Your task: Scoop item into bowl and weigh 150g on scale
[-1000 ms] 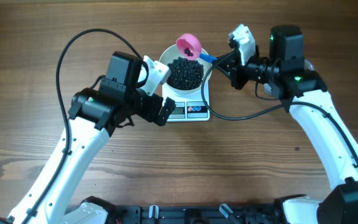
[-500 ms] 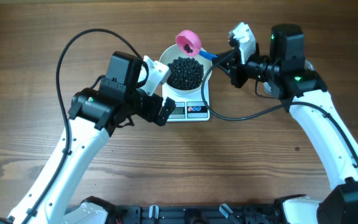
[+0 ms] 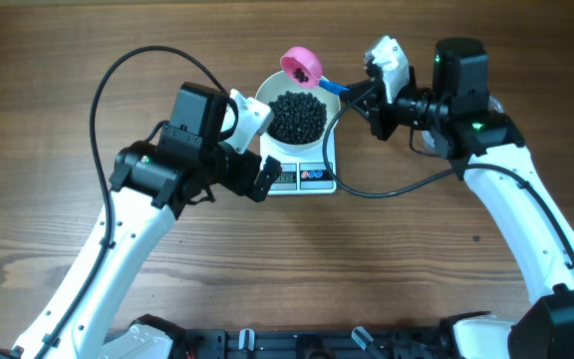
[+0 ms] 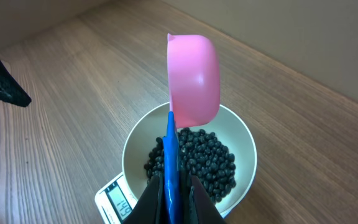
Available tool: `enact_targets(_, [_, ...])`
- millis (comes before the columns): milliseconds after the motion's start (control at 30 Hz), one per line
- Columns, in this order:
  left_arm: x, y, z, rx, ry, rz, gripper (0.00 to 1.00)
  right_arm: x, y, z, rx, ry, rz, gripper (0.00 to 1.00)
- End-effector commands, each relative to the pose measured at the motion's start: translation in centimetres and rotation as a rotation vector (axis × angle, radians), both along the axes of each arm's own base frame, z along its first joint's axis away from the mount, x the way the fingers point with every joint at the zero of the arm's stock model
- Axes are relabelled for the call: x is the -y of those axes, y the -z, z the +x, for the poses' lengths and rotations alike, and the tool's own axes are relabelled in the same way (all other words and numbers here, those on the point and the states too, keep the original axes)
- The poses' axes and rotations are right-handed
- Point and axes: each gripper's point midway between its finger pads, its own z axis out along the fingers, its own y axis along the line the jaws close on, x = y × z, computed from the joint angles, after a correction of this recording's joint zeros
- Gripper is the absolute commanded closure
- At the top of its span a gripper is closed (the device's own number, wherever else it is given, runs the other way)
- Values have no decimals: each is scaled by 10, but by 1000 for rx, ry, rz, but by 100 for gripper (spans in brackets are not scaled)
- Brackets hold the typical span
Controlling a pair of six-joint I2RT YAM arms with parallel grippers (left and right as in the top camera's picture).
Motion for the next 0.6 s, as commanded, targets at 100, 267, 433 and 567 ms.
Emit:
enact_targets(100, [5,-8,0,21,26,-14,0,-2,-5,0,33,-15,-10,96])
enact_targets(267, [5,-8,0,22,26,-14,0,-2,-4,0,101,-58,-56,96])
enact_targets(433, [5,-8,0,22,26,-14,0,-3,5,3,113,-79,-80,96])
enact_targets(567, [5,-8,0,22,26,-15,0,-3,11,5,128,-100,-102,96])
